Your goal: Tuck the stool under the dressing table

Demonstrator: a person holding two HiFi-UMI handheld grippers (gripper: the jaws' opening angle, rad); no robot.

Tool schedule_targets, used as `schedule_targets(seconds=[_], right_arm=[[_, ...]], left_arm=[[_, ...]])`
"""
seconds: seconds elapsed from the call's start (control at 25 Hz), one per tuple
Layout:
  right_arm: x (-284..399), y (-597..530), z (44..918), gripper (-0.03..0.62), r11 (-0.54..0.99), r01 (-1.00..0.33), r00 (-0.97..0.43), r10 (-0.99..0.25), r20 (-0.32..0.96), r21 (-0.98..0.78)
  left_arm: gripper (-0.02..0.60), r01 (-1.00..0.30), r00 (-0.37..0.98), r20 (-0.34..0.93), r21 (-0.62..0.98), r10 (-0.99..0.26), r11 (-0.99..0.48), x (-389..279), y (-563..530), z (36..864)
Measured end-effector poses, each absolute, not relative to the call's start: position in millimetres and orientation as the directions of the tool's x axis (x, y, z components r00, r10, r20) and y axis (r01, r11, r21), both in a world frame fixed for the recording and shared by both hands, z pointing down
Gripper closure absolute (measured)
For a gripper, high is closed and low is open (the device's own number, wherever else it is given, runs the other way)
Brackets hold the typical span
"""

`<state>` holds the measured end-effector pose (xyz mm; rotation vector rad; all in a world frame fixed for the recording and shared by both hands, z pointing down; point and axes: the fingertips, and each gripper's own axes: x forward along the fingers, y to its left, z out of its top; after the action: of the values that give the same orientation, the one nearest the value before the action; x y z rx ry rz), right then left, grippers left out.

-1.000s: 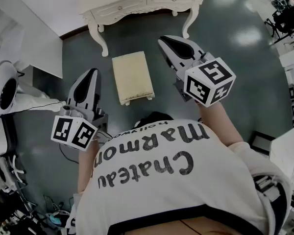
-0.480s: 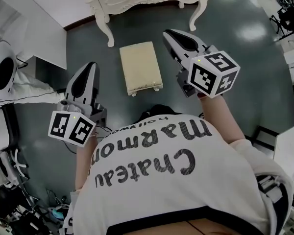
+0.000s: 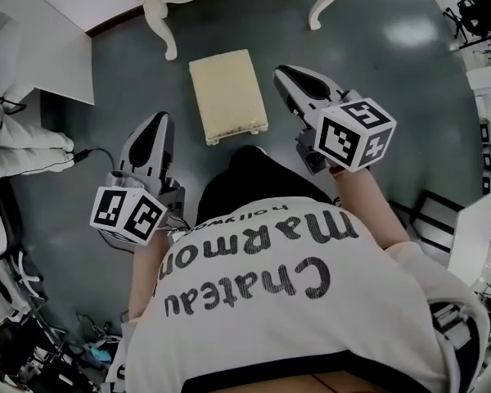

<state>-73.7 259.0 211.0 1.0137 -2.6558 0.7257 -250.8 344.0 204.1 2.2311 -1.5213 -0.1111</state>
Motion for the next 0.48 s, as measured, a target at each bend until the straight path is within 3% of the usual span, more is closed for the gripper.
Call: schedule_targets(seconds=[0.28,0.48], right_arm=[[-66,231,299,0.551,0.516,-0.663,-0.748,-0.498,0.439,-0.543],[-58,216,367,0.551,0.535,-0.651,-0.756,-0.396,0.521,-0.538]], left_arm=[[0.555,-0.856,0.371,0.333,0.484,-0.867,-0.181,-249,324,297],[0.555,-0.882,0.312,0.47,0.467,-0.825,-0.068,-246,304,367]])
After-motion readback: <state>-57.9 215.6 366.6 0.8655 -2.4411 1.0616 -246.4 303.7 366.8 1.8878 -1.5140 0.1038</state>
